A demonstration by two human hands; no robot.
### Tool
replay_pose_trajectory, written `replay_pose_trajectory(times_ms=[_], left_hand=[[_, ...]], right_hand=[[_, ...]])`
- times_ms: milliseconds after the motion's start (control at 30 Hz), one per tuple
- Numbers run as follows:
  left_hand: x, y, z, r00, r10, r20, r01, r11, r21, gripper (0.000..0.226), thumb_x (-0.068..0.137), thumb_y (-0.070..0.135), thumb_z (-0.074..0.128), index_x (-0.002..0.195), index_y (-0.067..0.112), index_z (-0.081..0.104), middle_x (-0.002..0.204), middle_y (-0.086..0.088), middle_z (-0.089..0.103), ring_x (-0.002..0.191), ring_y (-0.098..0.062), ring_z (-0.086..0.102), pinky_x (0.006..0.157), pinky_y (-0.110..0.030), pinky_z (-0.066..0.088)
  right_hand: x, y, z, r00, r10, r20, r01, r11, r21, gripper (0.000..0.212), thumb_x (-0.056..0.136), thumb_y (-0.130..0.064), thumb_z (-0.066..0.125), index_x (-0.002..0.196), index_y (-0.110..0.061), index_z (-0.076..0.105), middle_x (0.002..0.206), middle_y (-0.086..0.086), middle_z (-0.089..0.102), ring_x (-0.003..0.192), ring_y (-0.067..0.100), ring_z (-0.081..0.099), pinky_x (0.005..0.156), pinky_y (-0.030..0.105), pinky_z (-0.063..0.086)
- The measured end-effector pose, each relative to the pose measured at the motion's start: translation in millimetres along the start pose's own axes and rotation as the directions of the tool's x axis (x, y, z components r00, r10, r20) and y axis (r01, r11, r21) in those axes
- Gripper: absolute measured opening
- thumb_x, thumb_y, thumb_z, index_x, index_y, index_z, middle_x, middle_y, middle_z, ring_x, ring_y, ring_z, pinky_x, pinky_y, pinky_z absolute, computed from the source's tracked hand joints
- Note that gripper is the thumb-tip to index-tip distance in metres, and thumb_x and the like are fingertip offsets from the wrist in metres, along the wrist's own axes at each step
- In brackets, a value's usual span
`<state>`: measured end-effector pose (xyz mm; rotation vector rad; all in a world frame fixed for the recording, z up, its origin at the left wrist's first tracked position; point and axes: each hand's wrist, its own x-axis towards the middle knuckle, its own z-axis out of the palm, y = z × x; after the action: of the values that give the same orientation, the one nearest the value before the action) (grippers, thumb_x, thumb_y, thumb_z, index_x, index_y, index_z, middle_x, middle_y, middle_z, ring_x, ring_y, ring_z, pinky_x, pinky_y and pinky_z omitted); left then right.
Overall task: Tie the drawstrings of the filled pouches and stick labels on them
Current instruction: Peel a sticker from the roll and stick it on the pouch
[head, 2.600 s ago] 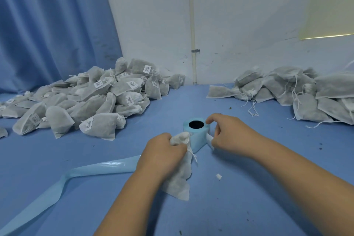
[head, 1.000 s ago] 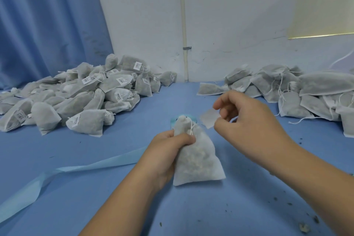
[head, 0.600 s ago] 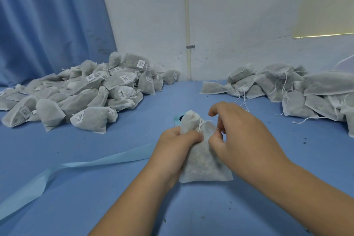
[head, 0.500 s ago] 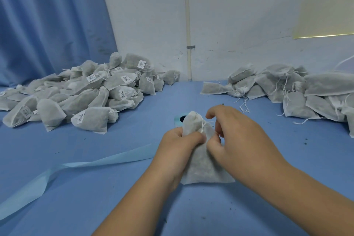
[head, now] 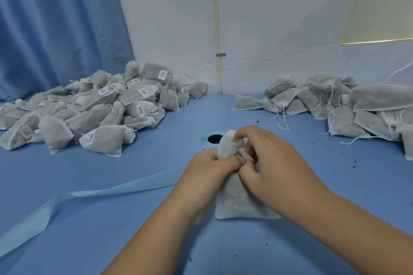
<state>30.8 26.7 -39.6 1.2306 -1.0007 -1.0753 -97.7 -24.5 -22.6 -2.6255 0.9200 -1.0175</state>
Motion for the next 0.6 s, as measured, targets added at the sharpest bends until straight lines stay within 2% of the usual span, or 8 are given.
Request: replay_pose_trajectory(times_ms=[100, 200, 267, 367, 467, 600], left_hand=[[0.5, 1.3, -1.6, 0.999, 0.002, 0.037, -0.001, 0.999, -0.053, 0.019, 0.075, 0.017, 0.062, 0.086, 0.004, 0.072, 0.088, -0.018, 0.066, 0.087, -0.026, 0.062, 0.083, -0.038, 0.045], [1.2, -0.2, -1.8, 1.000, -0.002, 0.005, 0.003, 0.998, -0.067, 0.020, 0.076, 0.017, 0.062, 0.086, 0.004, 0.073, 0.089, -0.019, 0.069, 0.087, -0.025, 0.064, 0.084, -0.038, 0.047], [1.2, -1.6, -1.4, 1.000, -0.002, -0.023, 0.000, 0.999, -0.053, 0.015, 0.084, 0.015, 0.063, 0.084, 0.005, 0.074, 0.089, -0.017, 0.071, 0.085, -0.024, 0.066, 0.083, -0.037, 0.049], [2.1, -3.3, -2.8, 0.997, -0.018, -0.069, 0.015, 0.999, -0.048, 0.020, 0.091, 0.010, 0.059, 0.079, 0.006, 0.074, 0.086, -0.016, 0.073, 0.082, -0.022, 0.068, 0.080, -0.034, 0.052], [2.5, -2.9, -3.2, 0.995, -0.050, -0.081, 0.045, 0.997, -0.064, 0.021, 0.091, 0.007, 0.058, 0.079, 0.005, 0.075, 0.086, -0.014, 0.074, 0.079, -0.021, 0.071, 0.078, -0.032, 0.056], [3.1, -1.5, -1.5, 0.989, -0.089, -0.121, 0.076, 0.991, -0.109, 0.021, 0.091, 0.007, 0.056, 0.090, -0.002, 0.075, 0.089, -0.015, 0.074, 0.084, -0.022, 0.071, 0.092, -0.042, 0.054]], right_hand=[[0.4, 0.8, -0.4, 1.000, 0.004, -0.008, -0.005, 1.000, -0.012, 0.042, 0.081, -0.011, 0.052, 0.119, -0.028, 0.049, 0.082, -0.017, 0.039, 0.077, 0.007, 0.039, 0.063, 0.021, 0.027], [-0.9, 0.8, -0.3, 1.000, -0.008, 0.017, 0.009, 0.999, -0.032, 0.041, 0.083, -0.011, 0.051, 0.120, -0.028, 0.047, 0.088, -0.014, 0.042, 0.081, 0.010, 0.042, 0.067, 0.024, 0.031], [-0.9, 0.4, -0.3, 0.998, -0.020, 0.053, 0.023, 0.998, -0.050, 0.042, 0.085, -0.011, 0.051, 0.122, -0.029, 0.045, 0.091, -0.013, 0.044, 0.086, 0.011, 0.044, 0.071, 0.024, 0.034], [0.2, 1.1, -0.9, 0.993, -0.042, 0.110, 0.050, 0.996, -0.079, 0.041, 0.087, -0.011, 0.050, 0.124, -0.029, 0.045, 0.098, -0.009, 0.050, 0.093, 0.015, 0.049, 0.079, 0.029, 0.041], [0.3, 2.7, -2.3, 0.989, -0.060, 0.132, 0.074, 0.992, -0.106, 0.035, 0.087, -0.013, 0.050, 0.118, -0.029, 0.047, 0.096, -0.007, 0.053, 0.092, 0.017, 0.052, 0.079, 0.034, 0.044], [2.1, 4.6, -3.8, 0.979, -0.089, 0.183, 0.121, 0.977, -0.175, 0.023, 0.089, -0.019, 0.052, 0.109, -0.027, 0.046, 0.091, -0.007, 0.052, 0.087, 0.019, 0.054, 0.074, 0.036, 0.047]])
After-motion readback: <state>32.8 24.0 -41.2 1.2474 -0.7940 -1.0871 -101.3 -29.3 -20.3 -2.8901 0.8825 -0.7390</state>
